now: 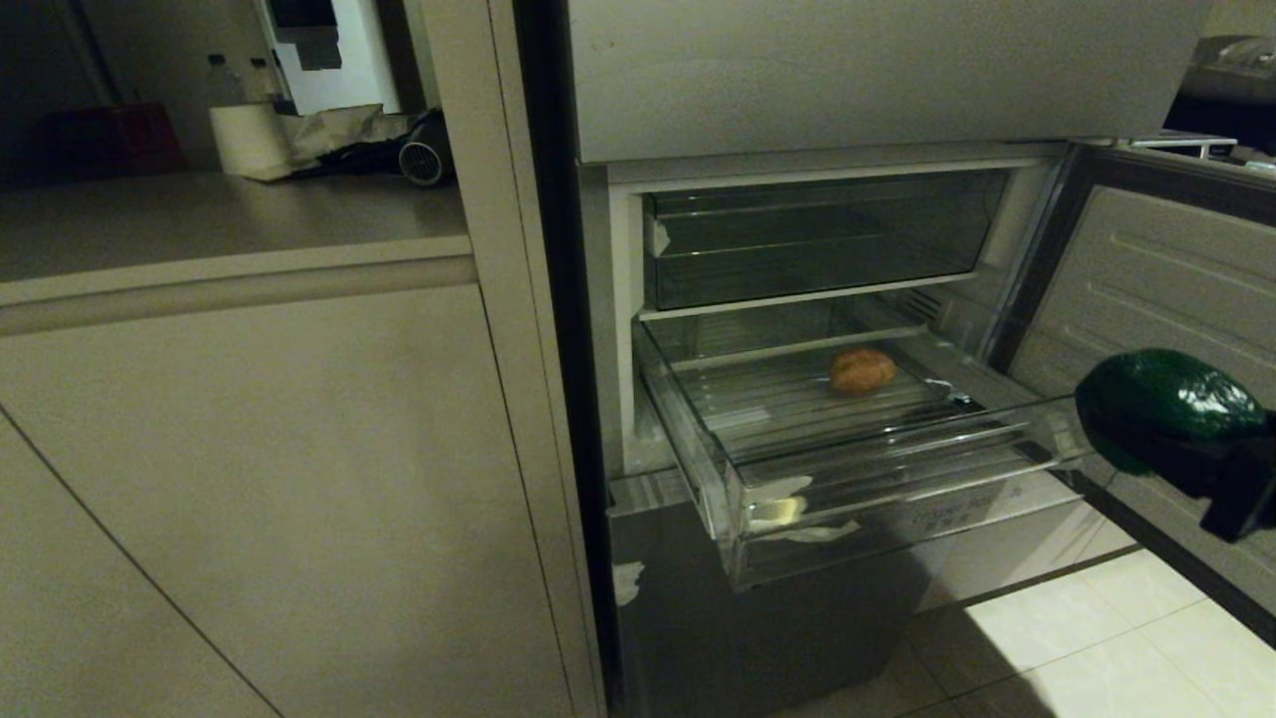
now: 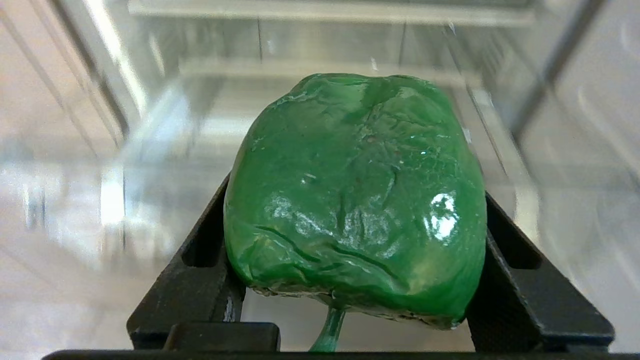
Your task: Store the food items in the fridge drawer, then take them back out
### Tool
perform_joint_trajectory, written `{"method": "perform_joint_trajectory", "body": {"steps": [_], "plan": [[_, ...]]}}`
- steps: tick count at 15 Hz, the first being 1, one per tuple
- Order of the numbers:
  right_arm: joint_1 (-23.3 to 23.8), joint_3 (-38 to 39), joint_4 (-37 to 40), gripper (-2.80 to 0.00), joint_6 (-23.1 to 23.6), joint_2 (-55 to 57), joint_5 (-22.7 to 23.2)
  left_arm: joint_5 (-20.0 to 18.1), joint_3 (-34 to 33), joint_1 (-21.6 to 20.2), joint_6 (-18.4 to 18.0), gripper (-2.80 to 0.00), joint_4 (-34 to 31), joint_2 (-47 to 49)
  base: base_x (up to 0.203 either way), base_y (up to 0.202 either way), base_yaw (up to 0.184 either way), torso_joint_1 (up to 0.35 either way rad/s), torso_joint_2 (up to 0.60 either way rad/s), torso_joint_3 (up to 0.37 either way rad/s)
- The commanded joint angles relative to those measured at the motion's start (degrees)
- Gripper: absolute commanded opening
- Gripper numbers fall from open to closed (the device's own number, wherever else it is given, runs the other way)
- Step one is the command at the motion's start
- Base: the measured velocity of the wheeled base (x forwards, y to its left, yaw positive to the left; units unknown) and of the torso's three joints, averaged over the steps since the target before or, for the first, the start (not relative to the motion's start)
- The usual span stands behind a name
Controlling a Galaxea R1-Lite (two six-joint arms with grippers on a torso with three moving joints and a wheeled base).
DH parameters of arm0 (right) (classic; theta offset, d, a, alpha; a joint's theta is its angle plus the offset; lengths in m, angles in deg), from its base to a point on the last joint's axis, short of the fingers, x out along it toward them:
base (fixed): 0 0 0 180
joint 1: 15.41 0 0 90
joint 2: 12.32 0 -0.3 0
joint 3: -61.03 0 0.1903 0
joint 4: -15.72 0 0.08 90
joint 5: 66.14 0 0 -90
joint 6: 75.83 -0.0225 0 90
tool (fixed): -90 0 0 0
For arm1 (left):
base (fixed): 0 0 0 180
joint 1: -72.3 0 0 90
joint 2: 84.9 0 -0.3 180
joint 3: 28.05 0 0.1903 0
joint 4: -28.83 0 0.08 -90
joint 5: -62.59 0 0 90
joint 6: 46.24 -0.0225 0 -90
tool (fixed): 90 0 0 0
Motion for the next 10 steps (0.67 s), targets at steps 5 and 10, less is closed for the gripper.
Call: {"method": "perform_joint_trajectory", "body": {"steps": [5, 10], "plan": [[-5.92, -17.98, -0.34, -2.80, -3.55, 20.28, 0.20, -0.06, -0.02, -0.05, 0.00, -2.80, 0.09, -0.02, 0.000, 0.000, 0.000, 0.000, 0.00, 0.000], [-7.41, -29.03, -0.33, -2.80, -4.76, 33.57, -0.18, -0.06, -0.02, 0.04, 0.00, -2.80, 0.01, -0.02, 0.000, 0.000, 0.000, 0.000, 0.00, 0.000]]}}
